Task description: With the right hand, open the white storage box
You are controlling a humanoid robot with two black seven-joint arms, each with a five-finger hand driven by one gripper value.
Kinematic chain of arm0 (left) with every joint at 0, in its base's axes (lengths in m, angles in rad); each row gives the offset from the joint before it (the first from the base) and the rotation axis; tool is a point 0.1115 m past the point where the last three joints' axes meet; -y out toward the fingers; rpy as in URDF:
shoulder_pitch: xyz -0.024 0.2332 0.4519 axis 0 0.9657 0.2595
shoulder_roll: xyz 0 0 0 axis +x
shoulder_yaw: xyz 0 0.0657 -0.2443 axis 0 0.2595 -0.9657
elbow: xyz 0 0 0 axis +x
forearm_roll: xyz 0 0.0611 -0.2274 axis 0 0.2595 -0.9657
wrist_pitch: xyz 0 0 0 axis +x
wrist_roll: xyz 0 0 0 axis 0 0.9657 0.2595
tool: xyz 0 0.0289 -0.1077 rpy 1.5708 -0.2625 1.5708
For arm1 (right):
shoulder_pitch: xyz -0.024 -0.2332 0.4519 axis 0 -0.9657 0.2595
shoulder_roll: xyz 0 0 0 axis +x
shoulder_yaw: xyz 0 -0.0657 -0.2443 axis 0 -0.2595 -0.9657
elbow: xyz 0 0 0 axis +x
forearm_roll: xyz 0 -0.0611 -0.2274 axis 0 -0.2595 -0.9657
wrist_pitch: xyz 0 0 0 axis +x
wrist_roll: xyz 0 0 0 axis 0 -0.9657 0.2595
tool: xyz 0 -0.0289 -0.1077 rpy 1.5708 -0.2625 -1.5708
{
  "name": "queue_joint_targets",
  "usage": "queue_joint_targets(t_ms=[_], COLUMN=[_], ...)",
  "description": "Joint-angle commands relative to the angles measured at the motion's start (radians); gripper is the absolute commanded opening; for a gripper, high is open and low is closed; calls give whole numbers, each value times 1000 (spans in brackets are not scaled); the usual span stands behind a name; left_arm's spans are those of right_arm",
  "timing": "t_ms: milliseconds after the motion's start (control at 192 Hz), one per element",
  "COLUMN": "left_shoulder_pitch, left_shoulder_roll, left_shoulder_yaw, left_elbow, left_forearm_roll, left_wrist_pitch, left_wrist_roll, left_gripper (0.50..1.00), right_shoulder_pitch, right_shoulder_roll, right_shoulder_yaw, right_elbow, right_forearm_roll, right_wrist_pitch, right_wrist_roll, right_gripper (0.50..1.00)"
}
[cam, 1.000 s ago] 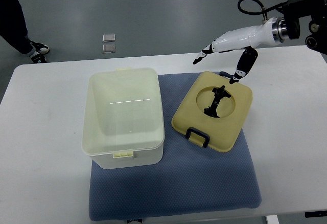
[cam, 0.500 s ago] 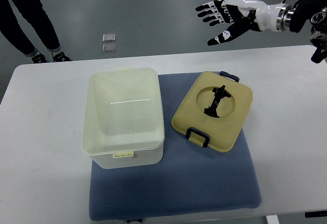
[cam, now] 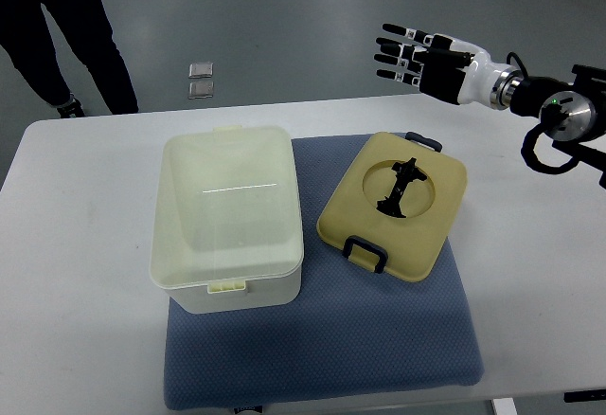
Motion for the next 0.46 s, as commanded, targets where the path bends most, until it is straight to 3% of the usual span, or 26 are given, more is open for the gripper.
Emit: queue_joint_targets(t_ms=[0, 458], left_shoulder_pitch=[0, 0], left_shoulder_roll=[0, 0], left_shoulder_yaw=[0, 0], left_elbow=[0, 0], left_forearm_roll=[0, 0], left_wrist_pitch=[0, 0], left_wrist_roll=[0, 0], left_gripper=[1000, 1000], right_shoulder_pitch=[-30, -58], right_shoulder_roll=[11, 12], right_shoulder_yaw=[43, 89], right_elbow=[0, -26], right_forearm_roll=[42, 25], right_wrist_pitch=[-10, 4], right_wrist_roll=[-33, -10], right_gripper=[924, 926])
